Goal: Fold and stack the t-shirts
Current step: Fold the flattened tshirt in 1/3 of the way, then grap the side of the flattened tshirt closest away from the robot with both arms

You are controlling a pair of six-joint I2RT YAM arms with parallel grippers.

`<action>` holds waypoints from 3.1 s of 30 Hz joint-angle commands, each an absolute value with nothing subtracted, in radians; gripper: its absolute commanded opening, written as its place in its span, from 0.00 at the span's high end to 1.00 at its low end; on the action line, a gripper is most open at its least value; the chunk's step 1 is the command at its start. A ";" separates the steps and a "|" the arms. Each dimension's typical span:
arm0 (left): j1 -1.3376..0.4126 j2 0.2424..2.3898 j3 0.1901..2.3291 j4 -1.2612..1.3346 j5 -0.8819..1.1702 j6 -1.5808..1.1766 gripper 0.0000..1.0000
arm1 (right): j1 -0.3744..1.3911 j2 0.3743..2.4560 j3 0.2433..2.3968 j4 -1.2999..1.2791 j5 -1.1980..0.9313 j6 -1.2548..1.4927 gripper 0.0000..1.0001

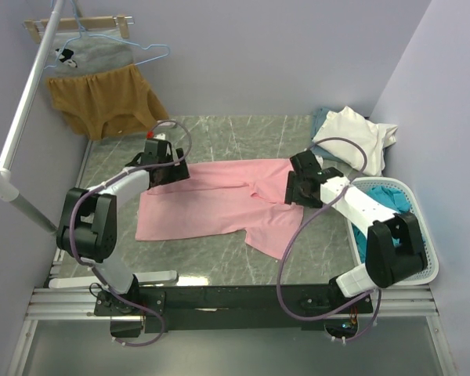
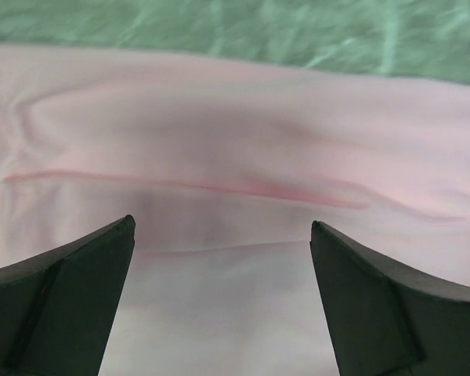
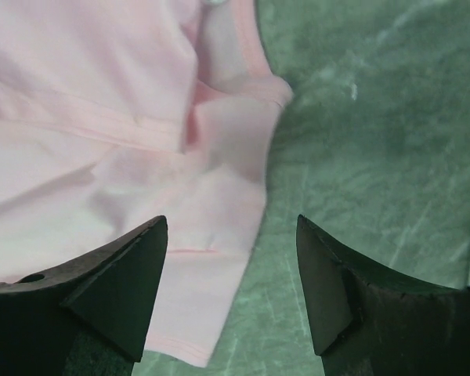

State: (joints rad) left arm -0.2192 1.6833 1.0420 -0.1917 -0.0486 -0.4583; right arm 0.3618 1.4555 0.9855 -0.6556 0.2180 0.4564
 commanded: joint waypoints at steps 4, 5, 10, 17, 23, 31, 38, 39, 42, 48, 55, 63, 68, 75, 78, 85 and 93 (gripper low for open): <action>-0.236 1.739 1.238 -0.133 0.147 -0.465 0.01 | 0.357 1.611 1.114 -0.604 0.140 0.482 0.28; -0.241 1.776 1.256 -0.135 0.156 -0.469 0.01 | 0.356 1.606 1.106 -0.604 0.130 0.486 0.28; -0.262 1.854 1.318 -0.095 0.238 -0.476 0.01 | 0.357 1.487 0.971 -0.581 0.055 0.514 0.28; -0.288 1.905 1.335 -0.083 0.253 -0.474 0.00 | 0.382 1.301 0.802 -0.626 0.003 0.598 0.28; -0.308 1.925 1.330 -0.086 0.239 -0.468 0.01 | 0.445 1.206 0.663 -0.604 -0.069 0.701 0.30; -0.314 1.936 1.319 -0.091 0.224 -0.457 0.01 | 0.529 1.143 0.561 -0.551 -0.089 0.813 0.33; -0.314 1.941 1.328 -0.107 0.209 -0.448 0.00 | 0.557 1.155 0.509 -0.497 -0.095 0.853 0.43; -0.314 1.942 1.325 -0.109 0.207 -0.449 0.01 | 0.560 1.157 0.499 -0.482 -0.094 0.856 0.45; -0.314 1.937 1.319 -0.109 0.196 -0.443 0.01 | 0.560 1.175 0.497 -0.468 -0.086 0.857 0.60; -0.314 1.930 1.312 -0.118 0.180 -0.439 0.01 | 0.571 1.189 0.526 -0.550 -0.025 0.861 1.00; -0.314 1.927 1.321 -0.141 0.155 -0.422 0.01 | 0.627 0.953 0.531 -0.836 0.063 0.978 1.00; -0.318 1.882 1.301 -0.147 0.134 -0.417 0.01 | 0.641 0.903 0.537 -0.879 0.093 1.028 0.53; -0.324 1.712 1.212 -0.166 -0.032 -0.437 0.01 | 0.641 0.933 0.603 -0.919 0.172 1.022 0.29; -0.325 1.445 1.026 -0.270 -0.216 -0.501 0.01 | 0.641 0.960 0.589 -0.888 0.161 0.991 0.29; -0.325 1.346 0.930 -0.320 -0.247 -0.576 0.00 | 0.640 0.966 0.587 -0.862 0.160 0.973 0.28; -0.325 1.134 0.753 -0.396 -0.271 -0.745 0.01 | 0.640 1.037 0.623 -0.815 0.167 0.891 0.27; -0.325 1.016 0.620 -0.468 -0.302 -0.900 0.01 | 0.638 1.109 0.670 -0.769 0.172 0.819 0.26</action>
State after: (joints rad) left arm -0.3206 1.0531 0.6540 -0.4343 -0.2607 -0.8017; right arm 0.6346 1.0901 0.6197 -0.8135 0.1421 0.8677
